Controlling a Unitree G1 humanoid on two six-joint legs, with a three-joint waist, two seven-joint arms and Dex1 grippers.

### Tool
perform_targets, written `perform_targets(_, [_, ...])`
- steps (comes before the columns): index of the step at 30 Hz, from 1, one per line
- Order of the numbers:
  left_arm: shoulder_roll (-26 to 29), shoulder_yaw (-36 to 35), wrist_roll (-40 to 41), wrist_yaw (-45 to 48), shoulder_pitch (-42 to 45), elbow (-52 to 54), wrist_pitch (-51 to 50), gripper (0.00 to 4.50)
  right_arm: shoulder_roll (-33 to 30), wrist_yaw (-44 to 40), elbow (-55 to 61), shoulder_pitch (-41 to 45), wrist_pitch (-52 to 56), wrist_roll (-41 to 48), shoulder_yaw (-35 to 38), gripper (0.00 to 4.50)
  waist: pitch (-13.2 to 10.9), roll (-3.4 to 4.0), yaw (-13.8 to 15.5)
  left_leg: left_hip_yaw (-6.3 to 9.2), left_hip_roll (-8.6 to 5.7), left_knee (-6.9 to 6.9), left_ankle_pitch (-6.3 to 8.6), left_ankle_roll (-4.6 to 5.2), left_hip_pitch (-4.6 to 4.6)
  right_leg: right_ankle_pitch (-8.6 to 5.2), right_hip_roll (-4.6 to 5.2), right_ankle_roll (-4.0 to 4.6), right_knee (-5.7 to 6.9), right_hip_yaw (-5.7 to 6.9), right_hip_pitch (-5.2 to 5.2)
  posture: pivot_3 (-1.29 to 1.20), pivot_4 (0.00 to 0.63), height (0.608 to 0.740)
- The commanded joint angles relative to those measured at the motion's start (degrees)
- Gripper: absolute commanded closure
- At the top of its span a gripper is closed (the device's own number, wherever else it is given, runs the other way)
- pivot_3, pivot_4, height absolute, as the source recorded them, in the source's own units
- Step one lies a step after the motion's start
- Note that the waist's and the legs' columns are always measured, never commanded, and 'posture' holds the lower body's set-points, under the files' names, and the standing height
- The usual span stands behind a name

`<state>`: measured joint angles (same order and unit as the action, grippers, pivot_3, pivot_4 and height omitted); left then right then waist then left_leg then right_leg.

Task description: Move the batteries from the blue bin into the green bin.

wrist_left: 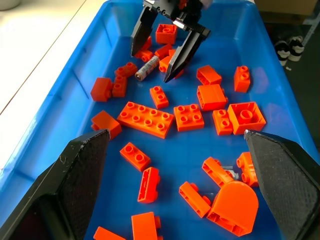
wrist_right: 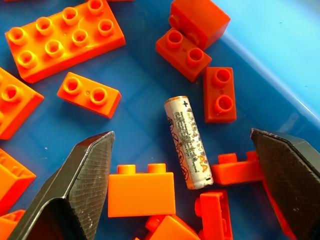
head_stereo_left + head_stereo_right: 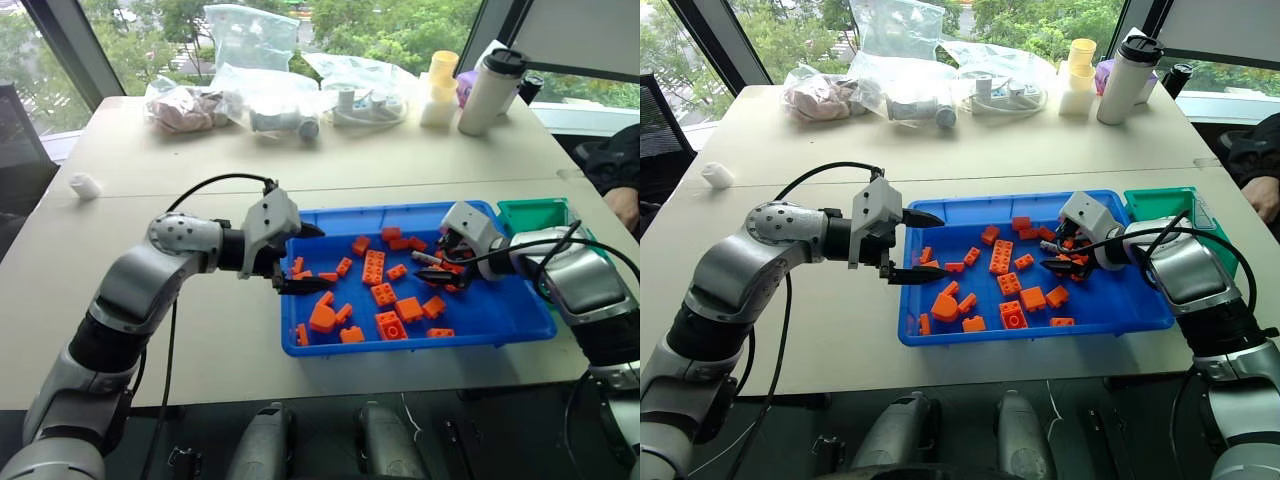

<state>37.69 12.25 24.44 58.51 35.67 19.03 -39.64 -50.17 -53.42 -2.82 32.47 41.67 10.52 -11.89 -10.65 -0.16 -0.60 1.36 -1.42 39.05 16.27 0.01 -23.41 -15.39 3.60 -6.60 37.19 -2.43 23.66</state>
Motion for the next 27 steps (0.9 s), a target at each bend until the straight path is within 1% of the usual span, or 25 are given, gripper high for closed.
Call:
perform_targets(1, [0.1, -0.7, 0.5, -0.3, 0.3, 2.3, 0.0, 0.0, 1.0, -1.2, -1.2, 1.4, -1.9, -0.8, 0.1, 0.06, 0.0, 0.0, 0.0, 0.0, -0.01, 0.0, 0.0, 0.0, 0.0, 0.0, 0.01, 0.0, 0.0, 0.0, -0.01, 0.0, 0.15, 0.74])
perform_targets(4, [0.1, -0.7, 0.7, -0.3, 0.2, 2.6, -0.1, 0.0, 0.8, -2.4, -1.4, 1.2, -2.8, -2.2, -1.3, 0.81, 0.0, 0.0, -0.1, 0.0, 0.0, 0.0, 0.0, 0.0, 0.0, 0.0, -0.01, 0.0, 0.0, 0.0, 0.0, 0.0, 0.15, 0.74])
perform_targets(6, [0.2, -0.8, 0.8, -0.3, 0.3, 2.7, -0.2, 0.0, 0.5, -3.1, -1.5, 1.0, -3.3, -3.1, -2.0, 1.85, 0.0, 0.0, -0.1, 0.01, 0.01, -0.01, 0.0, 0.0, 0.01, 0.0, -0.01, 0.0, 0.0, 0.0, -0.01, 0.0, 0.15, 0.74])
perform_targets(7, [0.2, -0.8, 0.8, -0.2, 0.3, 2.8, -0.3, 0.0, 0.5, -3.3, -1.5, 1.0, -3.5, -3.4, -2.0, 2.23, 0.0, 0.0, -0.1, 0.0, 0.0, 0.0, 0.0, 0.0, 0.01, 0.0, -0.01, 0.0, 0.0, 0.0, -0.01, 0.0, 0.15, 0.74])
perform_targets(11, [0.3, -0.8, 0.8, 0.1, 0.5, 2.6, -0.3, 0.0, 1.0, -4.0, -1.0, 1.1, -3.3, -4.0, -1.8, 4.31, 0.0, 0.0, 0.0, 0.01, 0.0, 0.0, 0.0, 0.0, 0.01, 0.0, -0.01, 0.0, 0.0, 0.0, -0.02, 0.0, 0.15, 0.74])
perform_targets(13, [0.3, -0.7, 1.0, 0.2, 0.5, 2.8, -0.6, 0.0, 1.1, -3.9, -0.3, 1.1, -3.4, -4.0, -1.3, 4.49, 0.0, 0.0, 0.0, 0.01, 0.0, 0.0, 0.0, 0.0, 0.01, 0.0, -0.01, 0.0, 0.0, 0.0, -0.02, 0.0, 0.15, 0.74])
perform_targets(15, [0.3, -0.7, 1.0, 0.4, 0.5, 2.9, -0.7, 0.0, 1.4, -3.2, 0.1, 1.4, -3.1, -3.9, -0.1, 4.49, 0.0, 0.0, -0.1, 0.01, 0.0, 0.0, 0.0, 0.0, 0.01, 0.0, -0.01, 0.0, 0.0, 0.0, -0.01, 0.0, 0.15, 0.74])
perform_targets(17, [0.2, -0.7, 0.9, 0.4, 0.6, 2.8, -0.5, 0.0, 1.4, -2.8, 1.2, 1.8, -1.6, -2.0, 2.8, 4.49, 0.0, 0.0, -0.1, 0.01, 0.0, 0.0, 0.0, 0.0, 0.01, 0.0, -0.01, 0.0, 0.0, 0.0, -0.01, 0.0, 0.15, 0.74])
perform_targets(19, [-1.6, -1.8, 1.7, -0.4, 1.6, 1.8, -0.2, 0.0, 1.3, -1.9, 3.2, 2.5, 1.8, 2.5, 9.9, 4.49, 0.0, 0.01, 0.0, 0.01, 0.0, 0.0, 0.0, 0.0, 0.0, 0.0, 0.0, 0.0, 0.0, 0.0, 0.0, 0.0, 0.15, 0.74])
perform_targets(21, [-2.8, -2.5, 2.4, -1.0, 2.2, 1.2, -0.4, 0.0, 1.3, -1.0, 4.4, 2.7, 3.8, 5.1, 14.0, 4.49, 0.0, 0.01, 0.2, 0.01, -0.01, 0.0, 0.0, 0.0, -0.03, 0.0, 0.03, 0.0, 0.01, 0.0, 0.01, 0.0, 0.15, 0.74])
perform_targets(23, [-5.2, -3.4, 4.4, -1.6, 3.6, 0.7, -0.9, 0.0, 0.7, 2.1, 4.8, 3.4, 5.6, 7.5, 21.6, 4.49, 0.0, 0.01, 0.2, 0.02, -0.01, 0.02, 0.0, 0.0, -0.03, 0.0, 0.04, 0.0, 0.0, 0.0, 0.0, 0.0, 0.15, 0.74])
perform_targets(24, [-5.9, -3.6, 5.0, -1.7, 4.0, 0.6, -1.1, 0.0, 0.6, 3.2, 5.0, 3.5, 6.3, 8.2, 23.8, 4.49, 0.0, 0.01, 0.2, 0.02, -0.02, 0.02, 0.0, 0.0, -0.03, 0.0, 0.05, 0.0, 0.0, 0.0, 0.0, 0.0, 0.15, 0.74])
perform_targets(25, [-7.1, -3.7, 5.7, -1.9, 4.8, 0.2, -1.1, 0.0, -0.1, 5.3, 4.3, 3.6, 6.9, 8.5, 27.5, 4.49, 0.0, 0.01, 0.3, 0.04, -0.02, 0.01, 0.0, 0.0, -0.03, 0.0, 0.04, 0.0, 0.0, 0.02, -0.01, 0.0, 0.15, 0.74])
perform_targets(27, [-8.7, -2.8, 5.6, -1.8, 5.8, -0.9, 0.0, 0.0, -2.5, 8.4, 2.4, 1.7, 7.1, 7.0, 32.0, 4.49, 0.0, 0.01, 0.4, 0.04, -0.02, 0.0, 0.0, 0.0, -0.03, 0.0, 0.05, 0.0, -0.01, 0.02, -0.01, 0.0, 0.15, 0.74])
